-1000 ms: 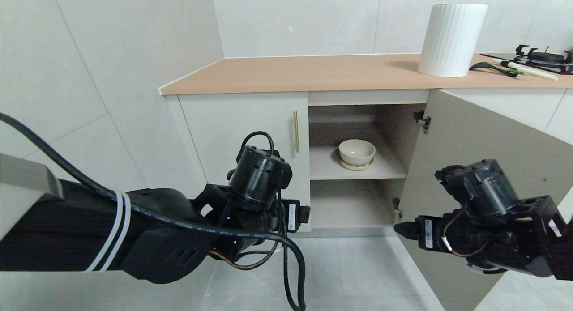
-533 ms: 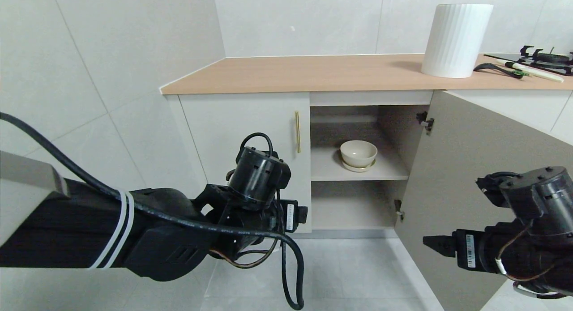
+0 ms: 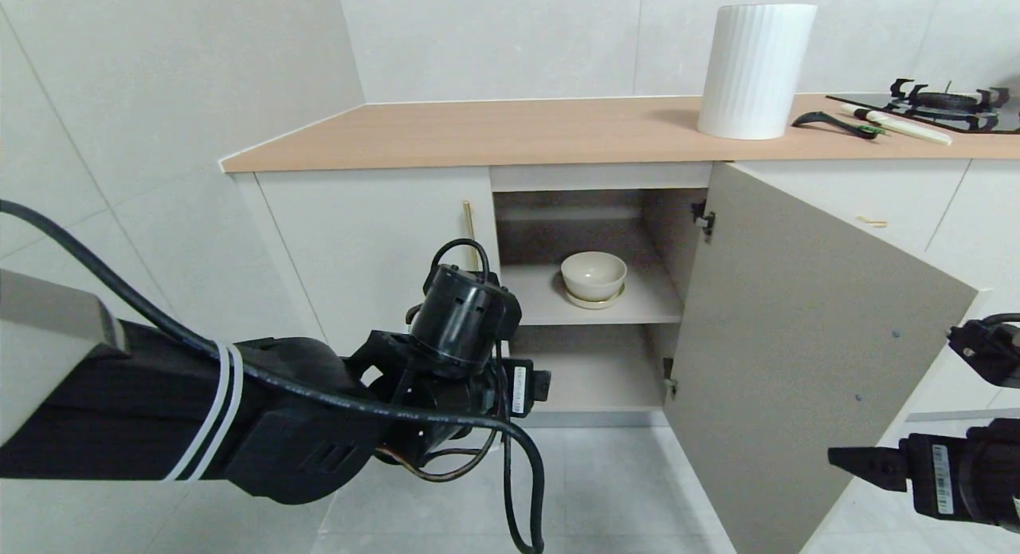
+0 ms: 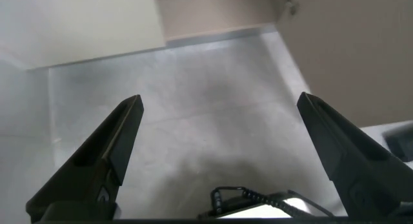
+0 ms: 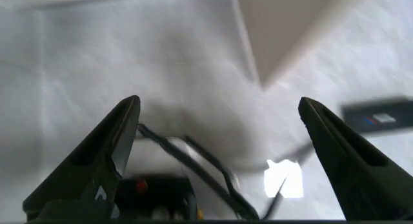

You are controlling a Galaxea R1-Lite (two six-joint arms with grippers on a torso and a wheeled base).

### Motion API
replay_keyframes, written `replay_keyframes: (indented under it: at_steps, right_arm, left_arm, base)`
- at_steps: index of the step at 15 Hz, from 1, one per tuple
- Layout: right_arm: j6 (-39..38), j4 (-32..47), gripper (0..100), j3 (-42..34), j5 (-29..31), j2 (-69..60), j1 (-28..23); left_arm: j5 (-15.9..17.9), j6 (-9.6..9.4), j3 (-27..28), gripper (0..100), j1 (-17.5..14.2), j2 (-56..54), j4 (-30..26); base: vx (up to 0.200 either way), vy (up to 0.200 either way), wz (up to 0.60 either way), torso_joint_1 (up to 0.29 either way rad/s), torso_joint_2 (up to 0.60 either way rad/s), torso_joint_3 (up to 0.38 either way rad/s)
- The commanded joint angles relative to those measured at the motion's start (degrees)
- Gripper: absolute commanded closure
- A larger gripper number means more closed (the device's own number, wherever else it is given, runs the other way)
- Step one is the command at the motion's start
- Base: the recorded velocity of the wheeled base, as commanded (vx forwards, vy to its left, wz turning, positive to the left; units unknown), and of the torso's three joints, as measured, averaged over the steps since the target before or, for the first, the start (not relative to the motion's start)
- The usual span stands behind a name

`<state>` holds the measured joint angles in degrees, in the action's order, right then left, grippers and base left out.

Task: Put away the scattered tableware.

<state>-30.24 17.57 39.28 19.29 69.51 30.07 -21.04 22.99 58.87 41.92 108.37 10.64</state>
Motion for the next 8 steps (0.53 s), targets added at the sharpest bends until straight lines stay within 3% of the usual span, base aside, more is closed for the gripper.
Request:
replay_keyframes:
  at_steps: [1,3,4,8]
  right_arm:
    - [-0.17,3.70,0,-0.08,-0.30,-4.12,-1.25]
    - [-2.19,9.42,0,-0.43,-0.48,-7.20,-1.95]
    - [-2.63,10.21,0,-0.43,-0.48,-7.64,-2.12]
    - [-2.36,9.33,0,0.27,-0.21,-7.37,-13.64]
  left_arm:
    - [-0.05,0.04,0.02,0,-0.09,-0.01,-0.01]
    - [0.04,0.04,0.02,0,-0.09,-0.01,-0.01]
    - [0.04,0.04,0.02,0,-0.09,-0.01,-0.01]
    - [0.04,0.12,0.02,0,-0.09,-0.44,-0.01]
  base:
    - [0.000,-0.200,0.00,0.007,0.00,0.002]
    - [0.000,-0.200,0.00,0.005,0.00,0.005]
    - [0.000,0.000,0.00,0.000,0.00,0.000]
    - [0.000,0.000,0.00,0.000,0.00,0.000]
